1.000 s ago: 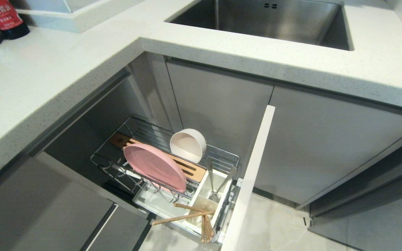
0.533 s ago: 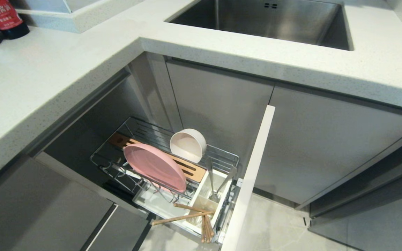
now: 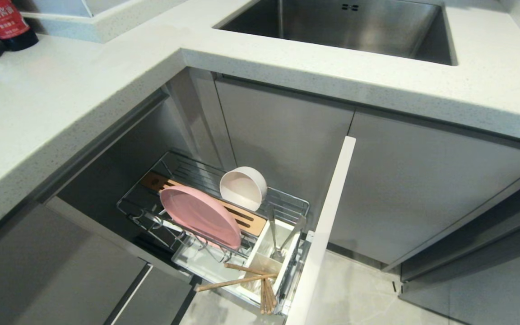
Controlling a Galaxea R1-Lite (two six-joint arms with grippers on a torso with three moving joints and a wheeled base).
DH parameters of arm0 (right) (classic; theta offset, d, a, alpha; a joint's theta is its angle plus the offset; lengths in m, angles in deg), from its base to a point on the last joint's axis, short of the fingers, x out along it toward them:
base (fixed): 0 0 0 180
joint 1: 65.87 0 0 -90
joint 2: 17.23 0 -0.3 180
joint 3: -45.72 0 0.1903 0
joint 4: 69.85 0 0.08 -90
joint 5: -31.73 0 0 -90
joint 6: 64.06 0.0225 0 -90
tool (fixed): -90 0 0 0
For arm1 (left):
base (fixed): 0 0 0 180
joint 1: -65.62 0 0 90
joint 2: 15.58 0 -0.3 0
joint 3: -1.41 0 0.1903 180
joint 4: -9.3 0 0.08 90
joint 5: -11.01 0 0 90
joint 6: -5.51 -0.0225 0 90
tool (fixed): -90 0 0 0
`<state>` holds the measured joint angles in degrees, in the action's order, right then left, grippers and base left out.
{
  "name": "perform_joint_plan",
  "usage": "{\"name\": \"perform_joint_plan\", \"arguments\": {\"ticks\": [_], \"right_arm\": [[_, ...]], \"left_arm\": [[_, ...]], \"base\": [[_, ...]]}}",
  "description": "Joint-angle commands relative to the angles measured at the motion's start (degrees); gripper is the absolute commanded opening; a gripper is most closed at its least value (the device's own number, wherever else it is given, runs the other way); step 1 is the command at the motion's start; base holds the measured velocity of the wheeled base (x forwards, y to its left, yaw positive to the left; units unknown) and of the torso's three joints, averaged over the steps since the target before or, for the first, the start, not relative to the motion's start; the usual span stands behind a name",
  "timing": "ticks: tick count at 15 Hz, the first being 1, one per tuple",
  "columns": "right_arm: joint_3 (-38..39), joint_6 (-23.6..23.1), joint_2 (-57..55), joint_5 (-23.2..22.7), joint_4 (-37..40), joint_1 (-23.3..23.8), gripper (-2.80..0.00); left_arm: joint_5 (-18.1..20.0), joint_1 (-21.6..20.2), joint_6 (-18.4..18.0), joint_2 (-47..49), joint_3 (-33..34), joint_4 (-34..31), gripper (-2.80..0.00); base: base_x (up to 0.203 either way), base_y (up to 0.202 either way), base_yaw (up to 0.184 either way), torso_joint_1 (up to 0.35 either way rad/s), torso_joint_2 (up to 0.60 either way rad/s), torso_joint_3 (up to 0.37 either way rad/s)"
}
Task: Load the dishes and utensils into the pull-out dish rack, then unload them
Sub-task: Take the plate out of the cupboard
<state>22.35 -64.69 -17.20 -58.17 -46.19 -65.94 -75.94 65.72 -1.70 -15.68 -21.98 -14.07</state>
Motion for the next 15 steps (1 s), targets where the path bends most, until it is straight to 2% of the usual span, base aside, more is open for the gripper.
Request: {"name": "perform_joint_plan", "arguments": {"ticks": [1,5,7,8,9,11,15], "right_arm": [[0.0,-0.01,0.0,-0.01,-0.03,-0.01,-2.8],[0.0,0.01,-0.02,-0.01,-0.03,-0.01,-2.8],[0.0,-0.01,-0.02,-0.01,0.0,-0.01,-2.8],[0.0,-0.05,-0.02,-0.01,0.04,-0.01,-2.8],[0.0,-0.07,-0.02,-0.01,-0.03,-0.01,-2.8],[0.0,0.02,-0.02,-0.01,-0.03,-0.01,-2.8],[0.0,0.01,-0.02,-0.01,0.01,-0.01,-2.8]], "left_arm": [[0.03,-0.01,0.1,0.01,0.02,0.0,-2.8],[-0.51,-0.01,0.64,0.01,0.02,0.38,-2.8],[-3.57,-0.01,0.5,0.01,-0.03,4.38,-2.8],[-6.08,-0.01,-0.11,0.01,-1.19,7.23,-2.8],[-7.07,-0.02,-0.49,0.01,-3.83,8.47,-2.8],[-7.42,-0.02,-1.95,0.38,-12.1,6.73,-2.8],[-7.79,-0.61,-10.55,7.29,-38.06,-5.83,-2.8]], "base": [[0.0,0.0,0.0,0.0,0.0,0.0],[0.0,0.0,0.0,0.0,0.0,0.0],[0.0,0.0,0.0,0.0,0.0,0.0],[0.0,0.0,0.0,0.0,0.0,0.0],[0.0,0.0,0.0,0.0,0.0,0.0],[0.0,0.0,0.0,0.0,0.0,0.0],[0.0,0.0,0.0,0.0,0.0,0.0]]}}
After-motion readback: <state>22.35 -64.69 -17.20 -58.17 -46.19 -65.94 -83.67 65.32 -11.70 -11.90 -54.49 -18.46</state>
